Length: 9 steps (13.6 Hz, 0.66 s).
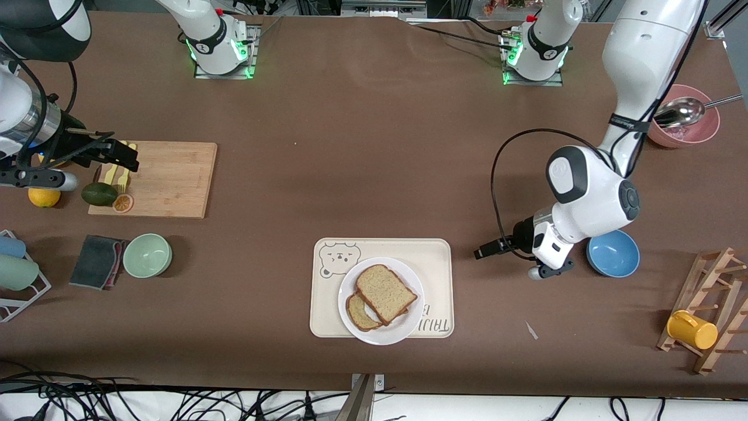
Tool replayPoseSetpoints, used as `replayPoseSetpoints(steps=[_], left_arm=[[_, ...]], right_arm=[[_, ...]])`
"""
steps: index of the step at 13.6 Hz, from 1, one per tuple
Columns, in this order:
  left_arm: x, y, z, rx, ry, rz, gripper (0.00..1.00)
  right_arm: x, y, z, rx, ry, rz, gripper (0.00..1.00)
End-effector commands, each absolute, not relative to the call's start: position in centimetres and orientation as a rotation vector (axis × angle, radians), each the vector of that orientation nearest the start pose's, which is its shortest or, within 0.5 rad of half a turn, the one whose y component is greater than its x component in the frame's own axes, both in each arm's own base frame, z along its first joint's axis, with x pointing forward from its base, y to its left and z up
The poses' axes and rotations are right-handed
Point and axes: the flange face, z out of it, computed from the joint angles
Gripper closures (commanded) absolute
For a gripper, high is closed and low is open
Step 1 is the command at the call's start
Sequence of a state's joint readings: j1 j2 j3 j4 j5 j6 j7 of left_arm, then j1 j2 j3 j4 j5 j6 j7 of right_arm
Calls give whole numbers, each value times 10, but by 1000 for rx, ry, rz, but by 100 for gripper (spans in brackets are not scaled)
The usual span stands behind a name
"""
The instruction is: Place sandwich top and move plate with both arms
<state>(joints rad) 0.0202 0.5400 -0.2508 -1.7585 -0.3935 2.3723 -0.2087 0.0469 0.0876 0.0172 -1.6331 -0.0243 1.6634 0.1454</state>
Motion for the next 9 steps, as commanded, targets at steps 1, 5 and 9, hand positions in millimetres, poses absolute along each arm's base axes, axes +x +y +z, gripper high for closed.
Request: replayPoseSetpoints(steps=[1, 5, 9], left_arm=[[646, -122, 312, -3371, -440, 64, 0], [634, -101, 354, -3239, -306, 84, 0], [626, -66, 405, -3113, -258, 82, 0]], right_arm=[[578, 35, 557, -3154, 107, 88, 0], [578, 36, 557, -3154, 105, 90, 0], [580, 36, 556, -3153, 104, 85, 0]])
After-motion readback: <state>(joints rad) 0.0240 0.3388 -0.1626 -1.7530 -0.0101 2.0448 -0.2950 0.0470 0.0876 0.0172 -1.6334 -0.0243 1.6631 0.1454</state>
